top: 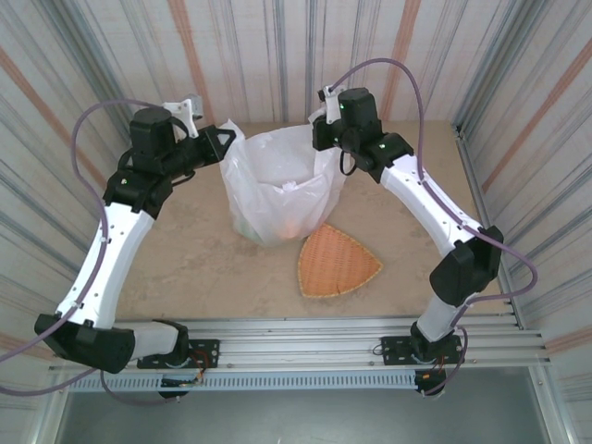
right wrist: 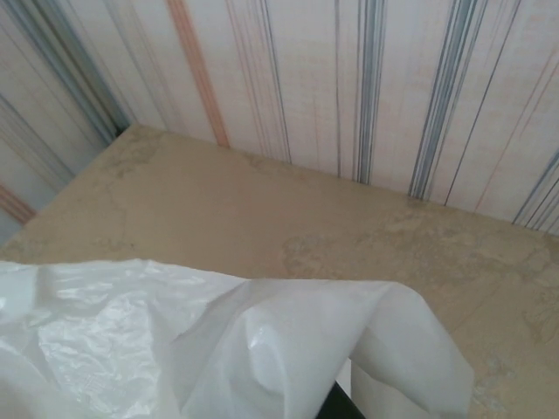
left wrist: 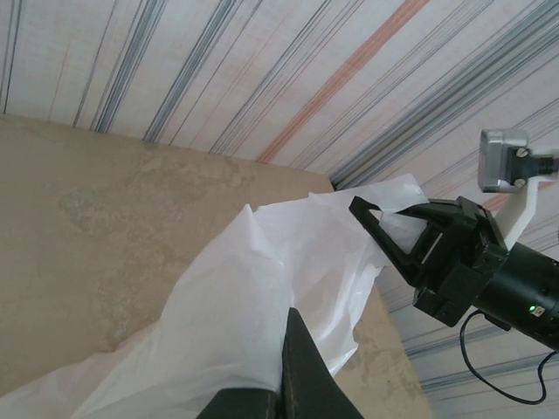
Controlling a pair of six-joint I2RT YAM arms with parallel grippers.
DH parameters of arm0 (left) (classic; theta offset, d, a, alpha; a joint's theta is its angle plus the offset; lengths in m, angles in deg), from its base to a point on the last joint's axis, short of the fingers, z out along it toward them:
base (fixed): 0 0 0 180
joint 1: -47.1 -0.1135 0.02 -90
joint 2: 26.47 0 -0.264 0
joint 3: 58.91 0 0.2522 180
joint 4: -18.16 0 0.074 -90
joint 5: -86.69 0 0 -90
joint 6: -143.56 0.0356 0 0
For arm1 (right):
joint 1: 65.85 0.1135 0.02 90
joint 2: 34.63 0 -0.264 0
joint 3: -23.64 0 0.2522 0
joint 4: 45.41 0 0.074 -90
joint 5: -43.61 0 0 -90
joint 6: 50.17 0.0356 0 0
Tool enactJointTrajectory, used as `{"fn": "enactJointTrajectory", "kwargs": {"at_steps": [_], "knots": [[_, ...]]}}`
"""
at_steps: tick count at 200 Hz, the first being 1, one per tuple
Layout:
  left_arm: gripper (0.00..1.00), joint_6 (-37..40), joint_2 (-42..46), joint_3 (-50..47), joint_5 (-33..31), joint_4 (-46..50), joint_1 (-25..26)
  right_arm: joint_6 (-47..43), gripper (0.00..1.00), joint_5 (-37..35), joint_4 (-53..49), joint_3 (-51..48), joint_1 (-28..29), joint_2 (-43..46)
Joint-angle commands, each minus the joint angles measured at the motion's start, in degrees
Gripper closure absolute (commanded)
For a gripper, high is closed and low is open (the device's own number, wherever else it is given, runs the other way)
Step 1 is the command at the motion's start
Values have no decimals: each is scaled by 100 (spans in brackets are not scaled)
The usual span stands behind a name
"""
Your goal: Place the fruits into the plastic bag
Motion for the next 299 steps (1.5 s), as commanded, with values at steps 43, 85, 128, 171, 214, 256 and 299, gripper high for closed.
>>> {"fn": "enactJointTrajectory", "kwargs": {"at_steps": [43,85,128,171,214,256,299], "knots": [[100,8,420,793,45,-271,406,110,95,137,72,558,-44,143],[100,63,357,358,-143,-332,390,81,95,94,53,621,-84,5],[100,73,324,-287,-257,-427,200,114,95,156,33,624,-119,-263],[100,17,435,-342,-134,-438,115,96,95,146,-43,1043,-143,-314],[100,-180,466,-76,136,-533,202,40,95,132,-78,1420,-165,-282],[98,-141,346,-235,99,-631,318,61,94,161,-156,1385,-192,-413],[77,-40,216,-489,-3,-519,129,19,70,215,-396,1295,-244,-629]]}}
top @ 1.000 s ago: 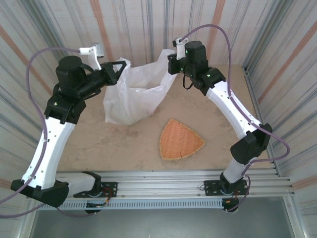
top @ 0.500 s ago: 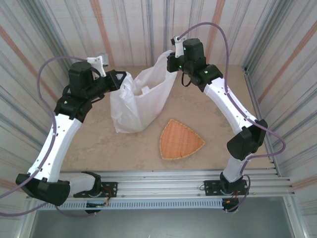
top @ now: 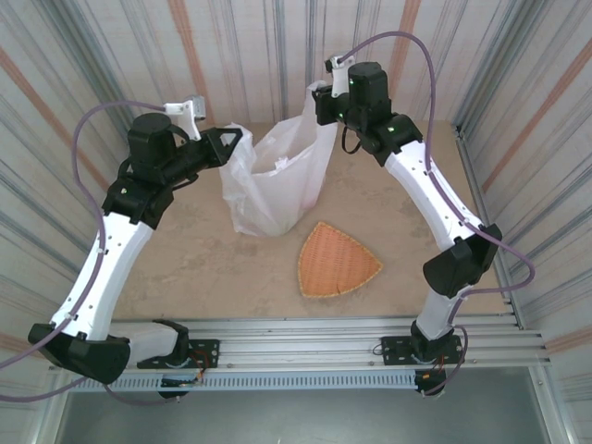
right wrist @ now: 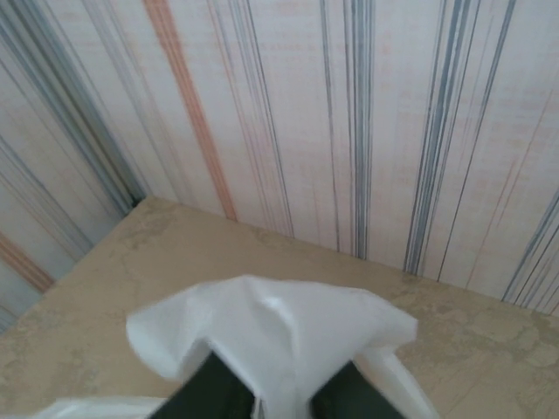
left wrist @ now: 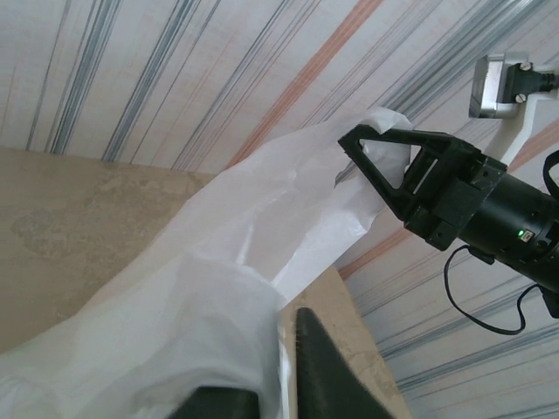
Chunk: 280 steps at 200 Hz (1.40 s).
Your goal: Place the fruits into the plastic bag
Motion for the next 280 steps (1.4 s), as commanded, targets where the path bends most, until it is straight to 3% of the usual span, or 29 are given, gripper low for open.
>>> {"fn": "enactJointTrajectory", "kwargs": {"at_steps": [1,49,91,163,204,247,280], "knots": [[77,52,-55,-111,10,4,-139,-11,69,71,-237,-14,-56,-159],[31,494,412,-156,-241,205,-227,-148,33,24,-170,-370,-109,316],[14,880,1033,-480,-238,505,-458,15,0,648,-235,-962,-275,955],[9,728,1815,-1620,-430,236,-1180,-209,1,444,-472,-1385,-706,1854],[9,757,2025,-2243,-1277,161,-1203,-486,1,41,-631,-1851,-1026,2487],[9,244,1898,-3104,-1574,-536,-1163,-185,1,-531,-238,-3406,-1735,3489],[8,395,1667,-3645,-2862,-1053,-841,607,1,-1271,589,-5183,-2295,4151]]}}
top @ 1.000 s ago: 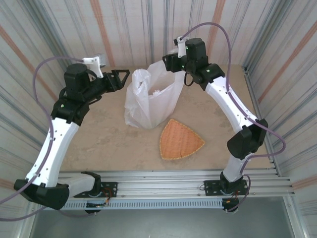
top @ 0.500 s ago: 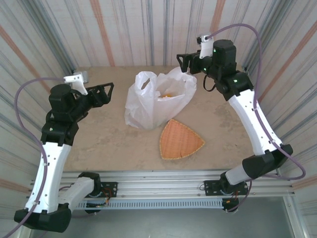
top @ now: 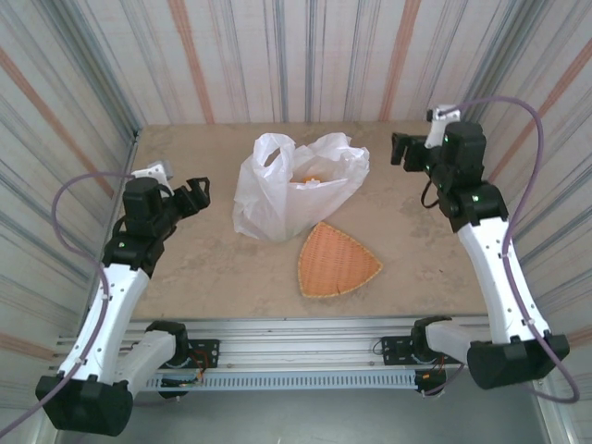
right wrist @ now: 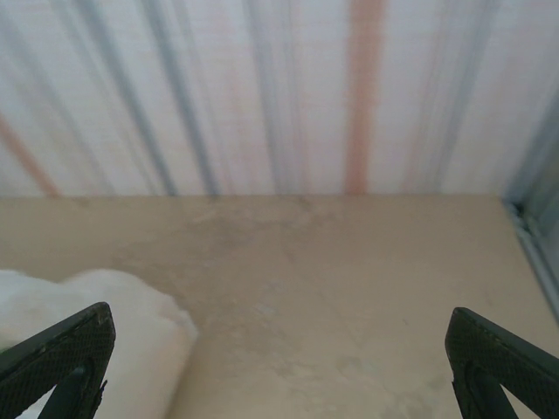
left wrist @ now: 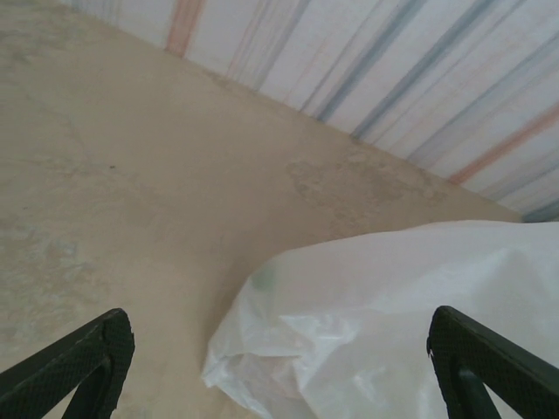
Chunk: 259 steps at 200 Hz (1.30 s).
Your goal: Place the fruits into the plastic bag
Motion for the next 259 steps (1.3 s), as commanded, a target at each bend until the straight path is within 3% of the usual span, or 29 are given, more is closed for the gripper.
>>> {"fn": "enactJointTrajectory", "kwargs": {"at_steps": [1,24,55,83,140,190,214,236,241,251,259], "knots": [[8,16,-122,-354,-1148,-686,209,660,1,-741,649,-1109,-270,344],[5,472,-268,-807,-1959,-1296,284,806,1,-1368,1066,-2114,-296,485],[1,1239,-572,-1055,-3218,-1418,155,888,1,-1847,1525,-3017,-286,330],[1,1587,-757,-1562,-3428,-1998,-33,860,1,-2143,2066,-3560,-285,121],[1,2252,-1179,-2668,-2164,-4059,-340,724,1,-2213,3026,-3997,-242,-507],[1,2647,-2080,-2757,-1336,-4953,-627,157,1,-1974,3717,-4190,-81,-743],[1,2691,-2466,-3328,-736,-6663,-926,-22,1,-1859,4435,-4497,-45,-819],[2,2869,-3533,-3297,-28,-7814,-1024,-163,1,-1756,4907,-4594,-43,-994],[1,2982,-3605,-3167,176,-7679,-1016,-189,1,-1733,4976,-4590,-39,-1047],[1,3106,-3359,-2634,504,-6141,-1003,-212,1,-1692,5134,-4590,-54,-1171],[2,3197,-3532,-2599,334,-6412,-881,-248,1,-1652,5322,-4619,-76,-1268]]}}
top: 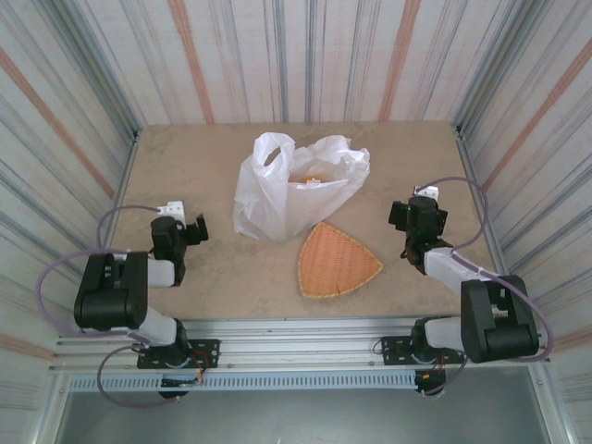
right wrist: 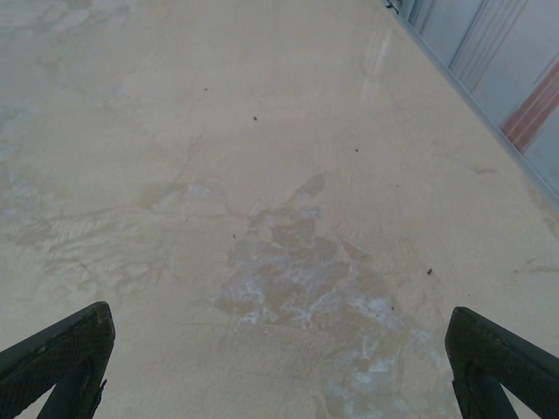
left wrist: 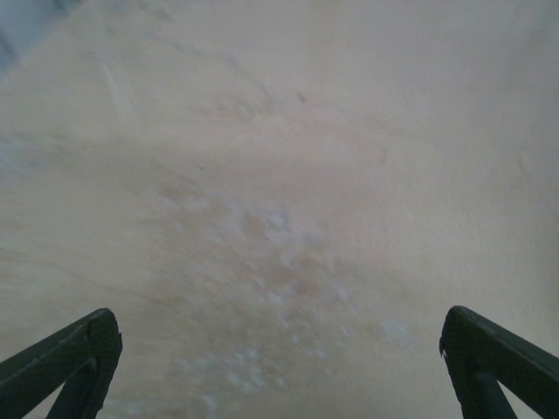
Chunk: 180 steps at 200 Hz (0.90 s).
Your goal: Place the fruits into the plastic bag
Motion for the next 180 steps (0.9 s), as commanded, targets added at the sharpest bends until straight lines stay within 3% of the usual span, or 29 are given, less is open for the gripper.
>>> {"fn": "enactJointTrajectory", "kwargs": {"at_steps": [1,16,30,44,58,67,78,90,102,114,180], "knots": [[1,483,-94,506,676,-130,162,-273,1,166,819,-65,4,-254],[1,475,44,526,633,194,190,-408,1,125,1171,-115,-12,-507],[1,477,-53,492,633,-68,190,-649,1,43,1798,-316,6,-679],[1,476,6,517,632,96,188,-777,1,356,2444,-527,-102,-814],[1,480,12,527,625,141,183,-571,1,643,3251,-779,-373,-1182],[1,474,-5,521,624,77,182,-264,1,913,2940,-754,-598,-1186],[1,478,14,528,619,137,187,-178,1,998,3483,-755,-763,-1546],[1,477,3,521,616,87,199,-39,1,1072,2576,-533,-805,-1336],[1,482,9,513,616,93,194,-155,1,1055,3171,-641,-786,-1514],[1,482,24,512,601,112,193,-155,1,1036,2739,-554,-744,-1378],[1,561,17,520,356,117,315,-187,1,1090,2817,-557,-744,-1414]]}}
